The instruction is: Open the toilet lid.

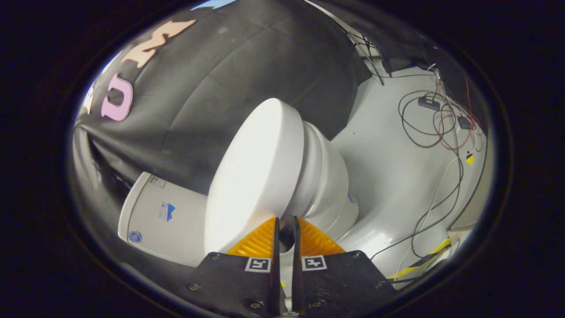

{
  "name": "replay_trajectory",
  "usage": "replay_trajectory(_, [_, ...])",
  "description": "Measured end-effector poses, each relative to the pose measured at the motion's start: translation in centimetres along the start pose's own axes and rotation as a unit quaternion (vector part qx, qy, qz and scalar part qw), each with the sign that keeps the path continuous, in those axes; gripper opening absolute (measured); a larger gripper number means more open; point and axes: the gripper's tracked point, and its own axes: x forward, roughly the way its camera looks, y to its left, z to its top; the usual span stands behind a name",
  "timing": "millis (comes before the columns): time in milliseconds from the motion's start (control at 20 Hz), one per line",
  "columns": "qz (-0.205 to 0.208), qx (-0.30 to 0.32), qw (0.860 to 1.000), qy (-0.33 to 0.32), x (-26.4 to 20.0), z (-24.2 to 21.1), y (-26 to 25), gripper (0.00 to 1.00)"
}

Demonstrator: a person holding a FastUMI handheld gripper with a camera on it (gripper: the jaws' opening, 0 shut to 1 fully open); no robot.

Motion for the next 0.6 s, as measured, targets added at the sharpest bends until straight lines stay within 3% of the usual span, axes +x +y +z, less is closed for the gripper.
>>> replay_trajectory(250, [-0.010, -0.024, 1.000, -0.014, -0.5, 0.5, -0.1, 0.11])
replay_trajectory(300, [-0.009, -0.011, 1.000, -0.019, 2.9, 1.2, -0.2, 0.01])
replay_trajectory(350, [-0.009, 0.009, 1.000, -0.022, -0.2, 0.7, 0.4, 0.01])
replay_trajectory(600, [-0.015, -0.009, 1.000, -0.017, -0.5, 0.9, 1.0, 0.02])
